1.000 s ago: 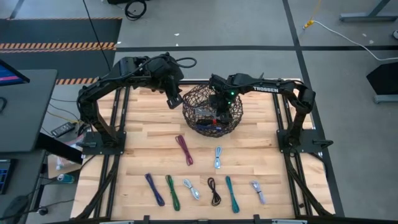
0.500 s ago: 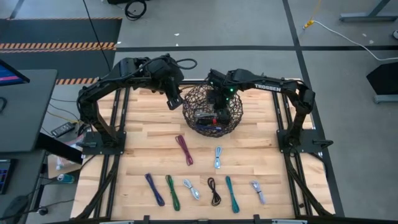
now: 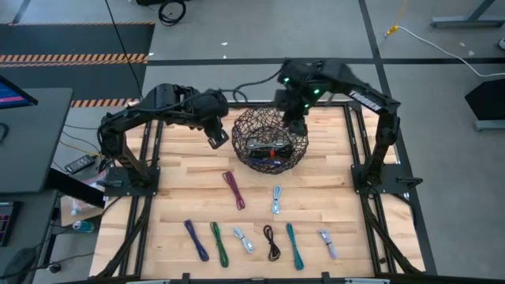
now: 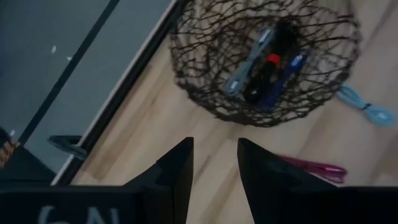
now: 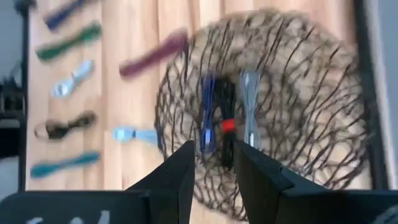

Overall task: Pick and place USB-C Cables
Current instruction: Put the purple charger cable into the black mesh basket

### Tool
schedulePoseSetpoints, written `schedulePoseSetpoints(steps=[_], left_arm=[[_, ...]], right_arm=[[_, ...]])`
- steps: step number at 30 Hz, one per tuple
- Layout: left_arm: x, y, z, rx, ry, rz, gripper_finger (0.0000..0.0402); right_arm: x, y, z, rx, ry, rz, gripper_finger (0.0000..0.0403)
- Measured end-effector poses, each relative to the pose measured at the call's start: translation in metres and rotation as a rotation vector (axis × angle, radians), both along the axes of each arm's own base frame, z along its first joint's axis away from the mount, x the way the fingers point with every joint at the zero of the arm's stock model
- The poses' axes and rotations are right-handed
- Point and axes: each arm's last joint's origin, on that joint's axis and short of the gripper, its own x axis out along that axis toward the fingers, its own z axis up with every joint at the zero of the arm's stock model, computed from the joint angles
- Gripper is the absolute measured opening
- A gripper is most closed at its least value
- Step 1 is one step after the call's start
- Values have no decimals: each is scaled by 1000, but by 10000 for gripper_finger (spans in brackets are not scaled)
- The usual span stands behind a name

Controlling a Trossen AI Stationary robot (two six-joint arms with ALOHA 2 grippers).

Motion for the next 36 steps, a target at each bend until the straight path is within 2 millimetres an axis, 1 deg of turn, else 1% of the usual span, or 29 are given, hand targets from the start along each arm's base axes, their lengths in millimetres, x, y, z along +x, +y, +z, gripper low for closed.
schedulePoseSetpoints(steps=[4,7,10,13,15,20,24,28,30,33,36], left_arm=[[4,-16,-2,-14,-5,-27,133],[9,-29,-12,-25,17,-20,133],[13,-42,-28,-47,52,6,133],[21,-55,-54,-62,93,26,133],[29,-62,-76,-76,91,51,133],[47,-73,-133,-120,22,105,133],[47,-75,-171,-232,24,193,133],[38,-75,-199,-300,56,324,133],[36,-75,-209,-303,63,349,133],[36,-74,-218,-294,71,292,133],[41,-75,-219,-298,77,122,133]], right_arm=[[-21,8,29,-30,-109,-14,117],[-40,12,45,-114,-153,-51,117],[-57,13,56,-198,-176,-110,117],[-76,16,67,-228,-211,-162,117],[-85,19,73,-232,-240,-180,117],[-105,27,85,-252,-304,-187,117],[-115,32,90,-260,-331,-189,117],[-121,35,93,-258,-349,-184,117],[-121,35,93,-250,-353,-173,117],[-120,35,92,-245,-354,-164,117],[-118,34,91,-255,-347,-147,117]])
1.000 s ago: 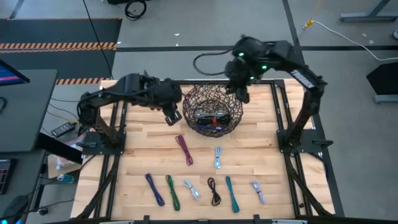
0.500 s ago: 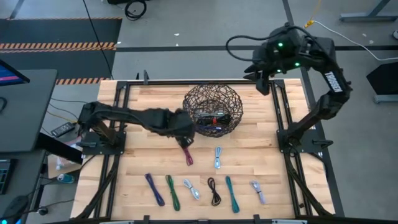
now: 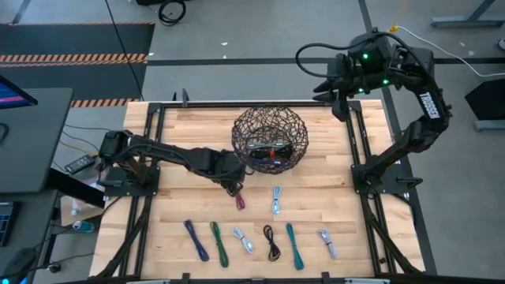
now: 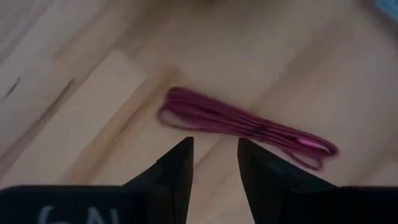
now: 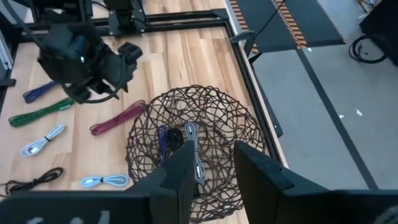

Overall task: Pick and place USB-C Cables
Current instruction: Put the purple charger cable into the black mesh basket

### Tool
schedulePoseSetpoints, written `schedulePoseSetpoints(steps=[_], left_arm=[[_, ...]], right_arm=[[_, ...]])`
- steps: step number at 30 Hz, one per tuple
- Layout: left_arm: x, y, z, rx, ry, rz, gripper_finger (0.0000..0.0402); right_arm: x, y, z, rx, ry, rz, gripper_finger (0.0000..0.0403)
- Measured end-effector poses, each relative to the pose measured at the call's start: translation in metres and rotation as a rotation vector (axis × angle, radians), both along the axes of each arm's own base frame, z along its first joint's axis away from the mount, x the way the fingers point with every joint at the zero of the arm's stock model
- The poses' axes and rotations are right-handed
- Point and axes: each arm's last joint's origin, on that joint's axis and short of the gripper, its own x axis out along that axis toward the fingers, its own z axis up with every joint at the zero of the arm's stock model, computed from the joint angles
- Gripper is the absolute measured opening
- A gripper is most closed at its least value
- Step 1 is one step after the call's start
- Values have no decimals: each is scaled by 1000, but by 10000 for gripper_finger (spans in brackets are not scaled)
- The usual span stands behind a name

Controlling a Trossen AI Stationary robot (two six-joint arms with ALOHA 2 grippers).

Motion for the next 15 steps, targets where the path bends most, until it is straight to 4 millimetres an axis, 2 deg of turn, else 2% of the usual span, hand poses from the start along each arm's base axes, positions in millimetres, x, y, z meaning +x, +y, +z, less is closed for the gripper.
schedulePoseSetpoints(steps=[7,12,15], left_arm=[[8,-8,3,-46,-54,-292,154],[7,-25,3,153,-4,-803,181],[5,-32,3,261,34,-1036,186]], right_arm=[[5,-2,-2,-11,15,15,117],[8,-3,-4,-7,21,15,117],[8,-3,-3,7,17,2,117]])
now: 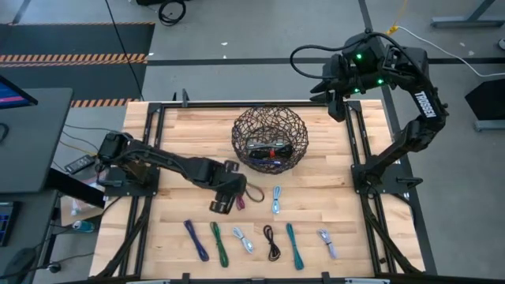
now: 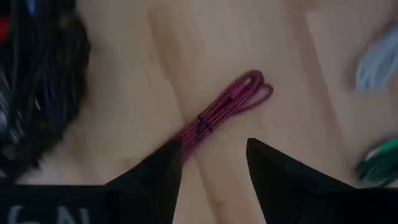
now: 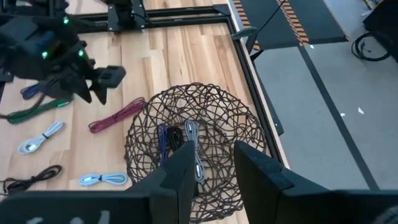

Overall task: Pick and place USB-C Cables
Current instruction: Put the purple charger cable into the black mesh basket

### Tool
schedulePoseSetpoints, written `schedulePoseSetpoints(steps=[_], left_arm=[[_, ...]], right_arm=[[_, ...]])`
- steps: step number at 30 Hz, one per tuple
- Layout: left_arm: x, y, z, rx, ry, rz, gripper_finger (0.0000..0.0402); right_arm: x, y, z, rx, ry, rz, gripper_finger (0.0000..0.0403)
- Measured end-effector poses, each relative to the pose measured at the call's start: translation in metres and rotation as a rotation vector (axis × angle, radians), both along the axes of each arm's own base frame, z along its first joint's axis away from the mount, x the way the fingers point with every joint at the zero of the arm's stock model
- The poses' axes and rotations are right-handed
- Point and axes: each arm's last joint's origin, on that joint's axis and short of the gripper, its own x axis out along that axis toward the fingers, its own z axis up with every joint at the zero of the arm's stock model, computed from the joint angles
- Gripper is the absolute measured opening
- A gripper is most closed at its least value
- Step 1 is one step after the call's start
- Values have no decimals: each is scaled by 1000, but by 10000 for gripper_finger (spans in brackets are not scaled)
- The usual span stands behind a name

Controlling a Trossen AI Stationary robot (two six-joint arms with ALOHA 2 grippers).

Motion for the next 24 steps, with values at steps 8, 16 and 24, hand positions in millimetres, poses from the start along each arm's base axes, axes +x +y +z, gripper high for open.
schedulePoseSetpoints(steps=[8,16,24], left_arm=[[9,13,-22,164,109,-265,187],[11,16,-38,149,189,-319,187],[13,14,-45,89,207,-395,175]], right_arm=[[0,0,0,48,-15,-45,117],[2,-1,3,66,-56,-72,117],[3,-1,5,58,-76,-71,117]])
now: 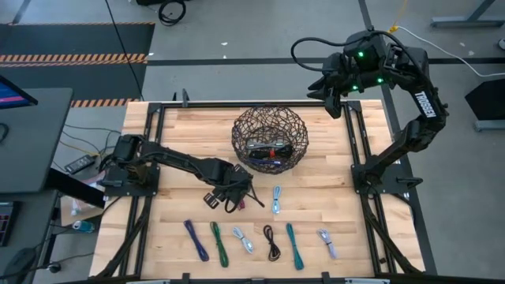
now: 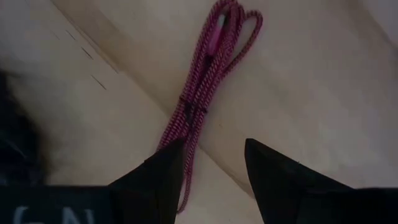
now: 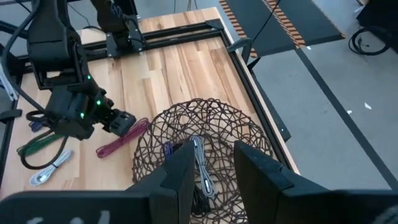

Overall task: Pick and place USB-C Cables
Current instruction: Put the purple charger cable into the black mesh basket

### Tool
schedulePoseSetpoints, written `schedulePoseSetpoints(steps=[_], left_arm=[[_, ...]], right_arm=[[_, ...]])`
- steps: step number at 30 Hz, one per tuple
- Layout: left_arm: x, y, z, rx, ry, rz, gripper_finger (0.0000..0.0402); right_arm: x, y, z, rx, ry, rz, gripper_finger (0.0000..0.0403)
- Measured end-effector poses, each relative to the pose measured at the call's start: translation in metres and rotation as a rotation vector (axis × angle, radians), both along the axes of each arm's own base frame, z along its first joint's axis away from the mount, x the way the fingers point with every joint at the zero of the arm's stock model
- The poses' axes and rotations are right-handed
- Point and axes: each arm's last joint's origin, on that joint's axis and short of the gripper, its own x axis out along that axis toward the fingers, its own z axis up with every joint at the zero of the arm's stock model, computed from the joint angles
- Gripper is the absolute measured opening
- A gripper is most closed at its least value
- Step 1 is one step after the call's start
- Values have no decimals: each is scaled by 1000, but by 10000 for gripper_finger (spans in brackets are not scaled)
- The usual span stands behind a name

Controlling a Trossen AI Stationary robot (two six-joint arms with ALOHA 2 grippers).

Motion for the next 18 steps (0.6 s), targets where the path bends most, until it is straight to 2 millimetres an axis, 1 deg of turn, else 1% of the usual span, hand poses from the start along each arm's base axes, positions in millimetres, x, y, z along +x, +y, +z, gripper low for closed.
schedulePoseSetpoints(steps=[4,10,14,16,18], left_arm=[[4,4,-6,3,-5,22,183],[15,11,-10,7,-74,43,196],[14,12,-17,-3,-33,44,196],[11,12,-21,-3,18,42,195],[13,12,-26,-1,26,26,195]], right_arm=[[0,0,0,0,0,0,117],[0,0,0,-2,-5,0,117],[0,0,1,-3,-7,0,117],[0,0,1,-3,-7,0,117],[0,0,1,-3,-7,0,117]])
